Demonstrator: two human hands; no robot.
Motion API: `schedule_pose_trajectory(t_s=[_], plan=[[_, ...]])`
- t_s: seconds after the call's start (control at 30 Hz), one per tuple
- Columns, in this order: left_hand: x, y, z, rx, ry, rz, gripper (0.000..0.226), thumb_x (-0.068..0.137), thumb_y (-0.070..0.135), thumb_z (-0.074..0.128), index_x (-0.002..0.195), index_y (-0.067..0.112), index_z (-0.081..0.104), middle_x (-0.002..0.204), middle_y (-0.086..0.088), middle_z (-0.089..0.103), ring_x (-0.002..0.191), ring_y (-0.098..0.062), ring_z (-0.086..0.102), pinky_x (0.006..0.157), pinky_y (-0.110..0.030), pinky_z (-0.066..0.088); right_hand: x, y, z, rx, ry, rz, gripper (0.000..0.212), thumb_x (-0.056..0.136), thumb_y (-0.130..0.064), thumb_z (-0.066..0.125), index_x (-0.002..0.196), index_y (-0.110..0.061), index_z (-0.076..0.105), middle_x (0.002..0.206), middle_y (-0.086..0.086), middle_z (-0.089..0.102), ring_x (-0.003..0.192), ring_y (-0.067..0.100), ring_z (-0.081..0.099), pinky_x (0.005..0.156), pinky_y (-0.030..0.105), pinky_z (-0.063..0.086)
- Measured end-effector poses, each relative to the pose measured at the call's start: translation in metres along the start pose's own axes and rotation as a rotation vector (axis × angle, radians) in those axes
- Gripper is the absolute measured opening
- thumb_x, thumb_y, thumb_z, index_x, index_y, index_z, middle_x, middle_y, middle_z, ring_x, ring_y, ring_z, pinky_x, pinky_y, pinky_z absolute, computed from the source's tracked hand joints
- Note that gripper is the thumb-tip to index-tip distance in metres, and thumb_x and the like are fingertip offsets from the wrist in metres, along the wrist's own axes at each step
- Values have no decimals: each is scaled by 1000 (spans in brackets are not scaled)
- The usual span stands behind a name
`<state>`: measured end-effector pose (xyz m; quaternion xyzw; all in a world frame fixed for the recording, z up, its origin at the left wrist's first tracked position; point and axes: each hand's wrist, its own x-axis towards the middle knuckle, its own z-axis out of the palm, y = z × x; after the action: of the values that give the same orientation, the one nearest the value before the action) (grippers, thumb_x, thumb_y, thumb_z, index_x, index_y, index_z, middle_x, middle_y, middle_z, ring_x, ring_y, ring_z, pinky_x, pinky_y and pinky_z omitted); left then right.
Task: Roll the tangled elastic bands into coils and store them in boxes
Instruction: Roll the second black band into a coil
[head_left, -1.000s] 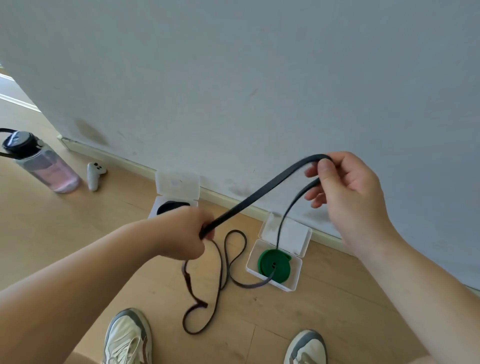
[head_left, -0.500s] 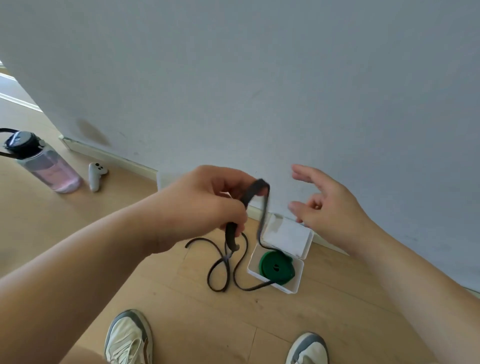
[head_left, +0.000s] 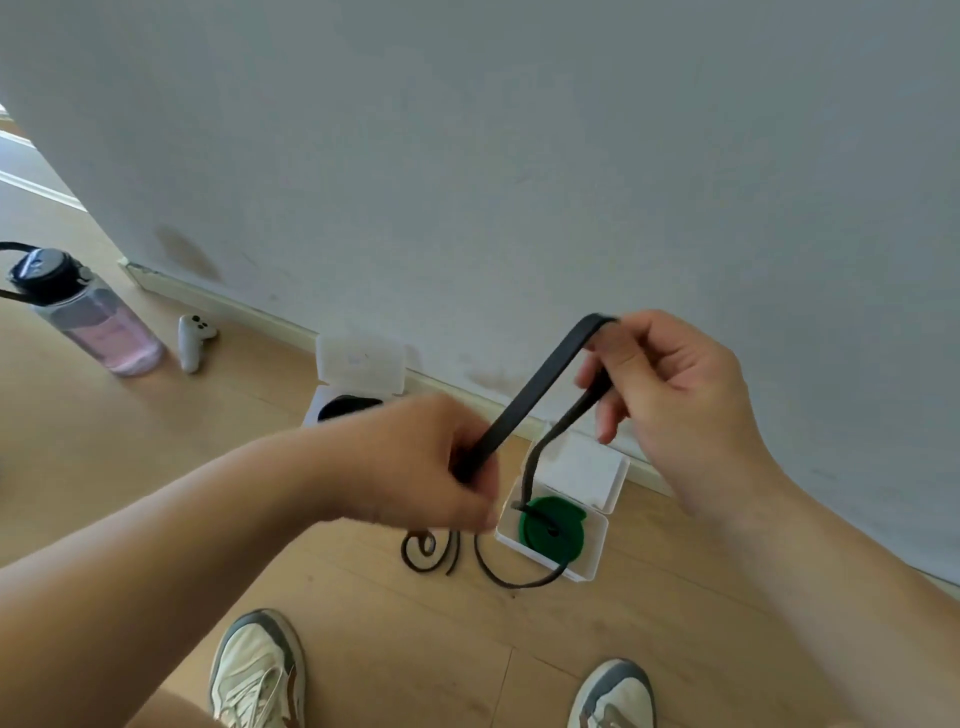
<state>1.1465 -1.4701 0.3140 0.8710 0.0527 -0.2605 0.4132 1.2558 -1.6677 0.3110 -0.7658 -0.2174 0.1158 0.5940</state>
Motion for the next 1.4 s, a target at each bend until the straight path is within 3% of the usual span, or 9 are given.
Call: schedule_pose_trajectory(t_s=[0.1, 0.23, 0.47, 0.6, 0.73, 0.97, 1.07, 1.23, 1.4], plan=[[8, -17, 13, 239, -192, -148, 14, 90, 27, 70, 94, 14, 66, 80, 2, 68, 71, -14, 67, 67, -21, 56, 8, 5, -12, 14, 179, 66, 17, 102, -30, 62, 94, -17, 68, 88, 9, 72, 49, 24, 57, 55, 38, 54], [8, -22, -2, 109, 26, -161, 4, 93, 29, 68, 94, 26, 66, 86, 5, 74, 73, -8, 76, 74, -26, 61, 17, 29, -34, -212, 237, 239, 14, 101, -32, 63, 100, -18, 63, 100, 7, 72, 50, 17, 61, 53, 28, 55], [1, 3, 1, 27, 445, 111, 24, 96, 35, 66, 118, 44, 68, 96, 22, 62, 90, 5, 60, 77, -11, 43, 7, 30, -27, -266, -221, 290, 54, 91, -14, 77, 137, -34, 57, 134, -19, 62, 64, 16, 68, 76, 37, 64], [8, 15, 16, -121, 509, 274, 30, 88, 19, 76, 110, 39, 68, 88, 17, 66, 77, -2, 63, 67, -15, 50, -10, 9, 1, -18, -497, 214, 46, 89, -2, 76, 126, -27, 66, 112, -3, 76, 70, 24, 70, 75, 35, 61], [12, 14, 7, -207, 547, 277, 38, 88, 19, 78, 114, 41, 60, 89, 13, 68, 81, -7, 66, 70, -21, 57, -6, 4, -3, -92, -315, 157, 16, 94, -12, 72, 101, -24, 79, 82, 3, 76, 65, 20, 69, 74, 32, 60], [32, -29, 30, 270, -21, -245, 23, 84, 15, 59, 102, 30, 63, 92, 7, 64, 80, -13, 64, 65, -24, 55, 6, 10, -25, 43, 201, 76, 22, 105, -16, 56, 92, -23, 72, 77, -2, 68, 58, 19, 57, 63, 41, 53], [34, -41, 25, 280, -59, -292, 24, 86, 15, 59, 103, 31, 64, 94, 7, 64, 78, -11, 63, 63, -21, 52, 13, 20, -44, -97, 377, 149, 20, 105, -21, 55, 92, -27, 68, 87, -3, 70, 63, 14, 62, 66, 39, 55], [31, -25, 10, 142, 309, -96, 18, 95, 24, 62, 100, 41, 64, 83, 7, 68, 71, -15, 69, 68, -35, 63, 10, 40, -52, -422, 51, 408, 25, 103, -16, 57, 124, -28, 62, 130, -7, 62, 76, 20, 73, 73, 34, 57], [25, 5, 16, 34, 569, 310, 33, 95, 21, 69, 124, 37, 69, 97, 19, 67, 92, -2, 65, 81, -20, 53, -9, 12, -26, -158, -352, 176, 60, 95, -4, 70, 140, -40, 54, 132, -19, 65, 75, 21, 76, 84, 31, 60]])
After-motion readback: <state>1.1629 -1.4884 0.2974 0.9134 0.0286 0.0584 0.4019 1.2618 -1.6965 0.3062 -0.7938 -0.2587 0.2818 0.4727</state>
